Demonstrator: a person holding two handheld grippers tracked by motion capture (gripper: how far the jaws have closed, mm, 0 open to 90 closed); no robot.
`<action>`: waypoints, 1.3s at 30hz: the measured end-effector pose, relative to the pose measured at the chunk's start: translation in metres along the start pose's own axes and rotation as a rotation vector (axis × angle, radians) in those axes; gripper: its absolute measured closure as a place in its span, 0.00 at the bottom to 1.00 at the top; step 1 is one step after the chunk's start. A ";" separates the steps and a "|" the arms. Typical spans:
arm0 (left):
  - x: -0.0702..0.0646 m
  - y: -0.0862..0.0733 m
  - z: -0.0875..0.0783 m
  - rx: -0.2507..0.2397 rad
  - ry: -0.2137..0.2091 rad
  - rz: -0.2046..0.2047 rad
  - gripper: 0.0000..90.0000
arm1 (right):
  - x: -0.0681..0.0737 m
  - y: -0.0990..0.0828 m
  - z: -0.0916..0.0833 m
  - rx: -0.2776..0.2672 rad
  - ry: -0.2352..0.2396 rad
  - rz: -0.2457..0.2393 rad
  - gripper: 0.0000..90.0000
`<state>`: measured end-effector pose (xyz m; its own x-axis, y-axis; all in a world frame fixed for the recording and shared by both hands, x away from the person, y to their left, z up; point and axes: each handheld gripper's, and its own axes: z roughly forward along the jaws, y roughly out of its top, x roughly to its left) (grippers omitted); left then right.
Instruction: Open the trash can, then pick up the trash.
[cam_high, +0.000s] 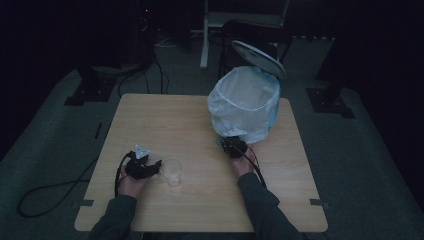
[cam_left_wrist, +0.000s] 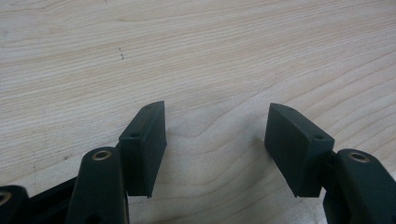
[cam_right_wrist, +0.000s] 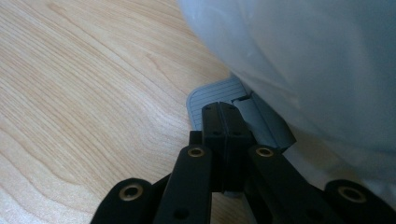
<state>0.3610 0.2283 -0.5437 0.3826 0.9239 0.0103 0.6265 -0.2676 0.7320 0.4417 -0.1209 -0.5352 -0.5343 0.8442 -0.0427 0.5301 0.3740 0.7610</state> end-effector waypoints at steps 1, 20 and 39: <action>0.000 0.000 0.000 0.001 0.001 0.002 0.44 | 0.000 0.000 0.000 -0.003 0.003 0.003 1.00; -0.005 -0.004 -0.024 0.001 -0.026 -0.009 0.60 | -0.002 -0.001 0.000 -0.011 0.010 -0.001 1.00; 0.000 0.005 -0.062 -0.080 -0.078 -0.058 0.59 | -0.002 -0.001 0.000 -0.010 0.012 -0.007 1.00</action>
<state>0.3217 0.2437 -0.4977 0.4012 0.9121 -0.0844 0.5944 -0.1891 0.7816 0.4419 -0.1226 -0.5361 -0.5454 0.8372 -0.0402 0.5197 0.3754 0.7675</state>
